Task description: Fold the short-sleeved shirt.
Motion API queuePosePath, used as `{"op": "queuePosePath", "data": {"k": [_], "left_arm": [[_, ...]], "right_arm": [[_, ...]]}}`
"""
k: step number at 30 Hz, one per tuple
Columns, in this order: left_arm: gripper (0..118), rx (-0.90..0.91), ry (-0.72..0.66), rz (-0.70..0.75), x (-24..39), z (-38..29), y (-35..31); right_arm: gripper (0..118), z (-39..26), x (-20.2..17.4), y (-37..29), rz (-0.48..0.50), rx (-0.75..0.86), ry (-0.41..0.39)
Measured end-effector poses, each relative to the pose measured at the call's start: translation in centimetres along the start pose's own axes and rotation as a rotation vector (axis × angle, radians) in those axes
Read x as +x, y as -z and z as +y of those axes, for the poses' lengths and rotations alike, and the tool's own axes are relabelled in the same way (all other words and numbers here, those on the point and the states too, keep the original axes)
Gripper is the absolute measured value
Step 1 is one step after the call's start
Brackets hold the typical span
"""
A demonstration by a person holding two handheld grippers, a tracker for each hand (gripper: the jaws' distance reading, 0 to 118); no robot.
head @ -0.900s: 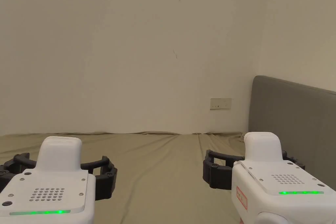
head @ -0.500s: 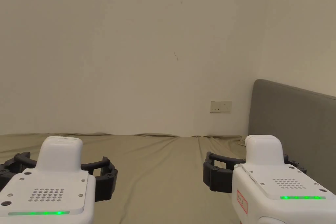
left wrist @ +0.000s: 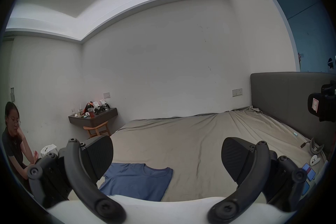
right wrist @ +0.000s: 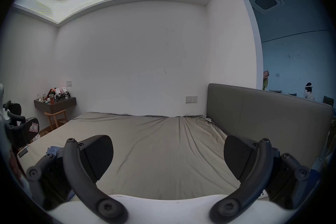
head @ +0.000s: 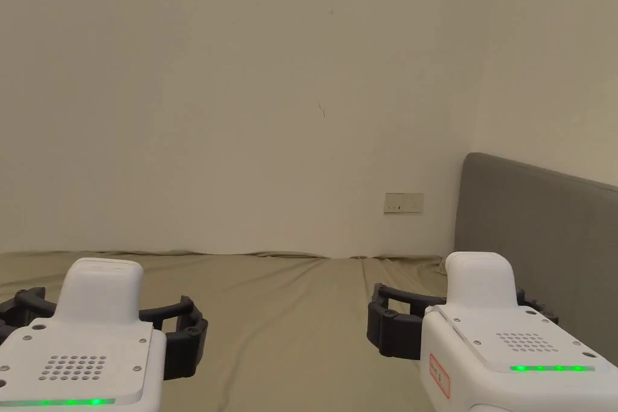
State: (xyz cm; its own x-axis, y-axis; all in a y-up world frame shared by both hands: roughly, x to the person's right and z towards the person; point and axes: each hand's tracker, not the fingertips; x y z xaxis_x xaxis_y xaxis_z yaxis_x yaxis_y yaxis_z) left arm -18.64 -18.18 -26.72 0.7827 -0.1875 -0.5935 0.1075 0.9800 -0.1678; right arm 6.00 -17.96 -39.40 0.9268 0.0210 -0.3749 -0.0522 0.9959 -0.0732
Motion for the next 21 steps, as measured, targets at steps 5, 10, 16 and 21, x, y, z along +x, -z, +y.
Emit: {"op": "queuePosePath", "data": {"k": [5,10,16,21], "left_arm": [[118,-0.003,-0.003,0.006,-0.27,-0.09,0.12],[118,-0.007,0.006,0.005,-0.3,-0.04,0.14],[118,-0.007,0.006,0.003,-0.41,0.03,-0.02],[118,-0.009,0.002,-0.003,-0.48,0.07,0.06]], "right_arm": [[118,0.38,0.03,-0.15,-0.001,0.006,-0.002],[118,0.56,-0.12,-0.22,0.0,0.008,-0.003],[118,0.84,-0.59,-0.13,0.008,0.007,-0.015],[118,0.89,-0.57,-0.1,0.009,0.008,-0.013]]}}
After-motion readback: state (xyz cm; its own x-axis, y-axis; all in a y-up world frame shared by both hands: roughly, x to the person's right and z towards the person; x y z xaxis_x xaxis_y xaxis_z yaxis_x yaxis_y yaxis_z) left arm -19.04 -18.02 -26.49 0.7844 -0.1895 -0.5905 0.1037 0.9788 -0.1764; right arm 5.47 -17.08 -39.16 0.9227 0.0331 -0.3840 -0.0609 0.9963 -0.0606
